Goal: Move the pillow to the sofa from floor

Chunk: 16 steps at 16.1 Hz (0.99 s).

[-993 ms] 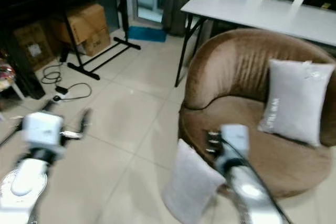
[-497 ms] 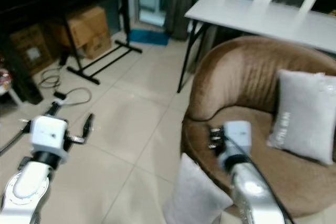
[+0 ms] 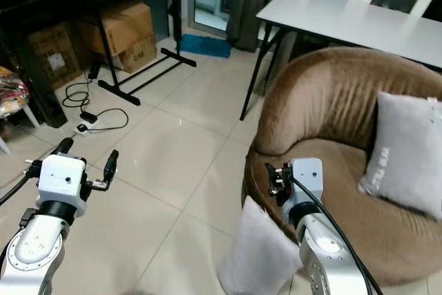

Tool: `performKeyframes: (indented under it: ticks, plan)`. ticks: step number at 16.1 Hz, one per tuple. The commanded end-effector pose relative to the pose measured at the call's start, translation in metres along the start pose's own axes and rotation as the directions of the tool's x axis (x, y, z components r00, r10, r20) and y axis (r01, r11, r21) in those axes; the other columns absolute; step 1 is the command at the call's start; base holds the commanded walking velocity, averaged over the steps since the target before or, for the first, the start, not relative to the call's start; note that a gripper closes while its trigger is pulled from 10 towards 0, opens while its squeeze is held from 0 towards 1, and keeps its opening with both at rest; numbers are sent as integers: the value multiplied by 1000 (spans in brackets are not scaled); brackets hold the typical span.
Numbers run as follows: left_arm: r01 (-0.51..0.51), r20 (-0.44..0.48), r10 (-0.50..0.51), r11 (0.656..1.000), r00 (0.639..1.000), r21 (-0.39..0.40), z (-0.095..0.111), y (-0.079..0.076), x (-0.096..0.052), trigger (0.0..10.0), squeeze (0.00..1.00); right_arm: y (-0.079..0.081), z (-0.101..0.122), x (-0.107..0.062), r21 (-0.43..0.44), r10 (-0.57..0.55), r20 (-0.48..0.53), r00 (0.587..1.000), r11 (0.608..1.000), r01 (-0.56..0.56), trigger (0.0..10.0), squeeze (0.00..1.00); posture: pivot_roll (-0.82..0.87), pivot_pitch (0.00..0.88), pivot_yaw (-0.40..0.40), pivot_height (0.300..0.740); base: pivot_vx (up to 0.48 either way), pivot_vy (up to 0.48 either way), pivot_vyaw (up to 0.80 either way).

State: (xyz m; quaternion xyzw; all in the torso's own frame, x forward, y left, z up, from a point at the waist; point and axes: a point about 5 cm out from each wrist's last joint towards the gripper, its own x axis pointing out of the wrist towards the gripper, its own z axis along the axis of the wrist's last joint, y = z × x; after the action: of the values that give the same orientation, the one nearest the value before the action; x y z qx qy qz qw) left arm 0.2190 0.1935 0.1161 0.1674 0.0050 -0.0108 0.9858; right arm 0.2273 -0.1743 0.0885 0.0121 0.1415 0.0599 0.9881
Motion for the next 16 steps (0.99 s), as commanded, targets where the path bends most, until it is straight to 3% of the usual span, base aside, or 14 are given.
performKeyframes:
  ticks: [1,7,10,16]
  plan:
    - [-2,-4,2,1000,1000,0,-1,-2,0,10000,0,-2,2,2,-10,-5,3,1000,1000,5,10000,0,-53,0,-64,643,0,0,0]
    - [-11,-6,11,1000,1000,-7,-1,-1,1,10000,0,0,3,5,-22,3,5,1000,1000,-3,10000,0,-49,0,-68,595,0,0,0]
    - [-18,-5,18,999,1000,-31,-1,2,0,10000,0,2,3,8,-22,10,4,1000,1000,-10,10000,0,-43,0,-69,595,0,0,0]
    - [-8,-8,8,999,1000,-33,-1,2,1,10000,0,-4,6,18,-42,-4,18,1000,999,5,10000,0,-31,0,-75,595,277,0,0]
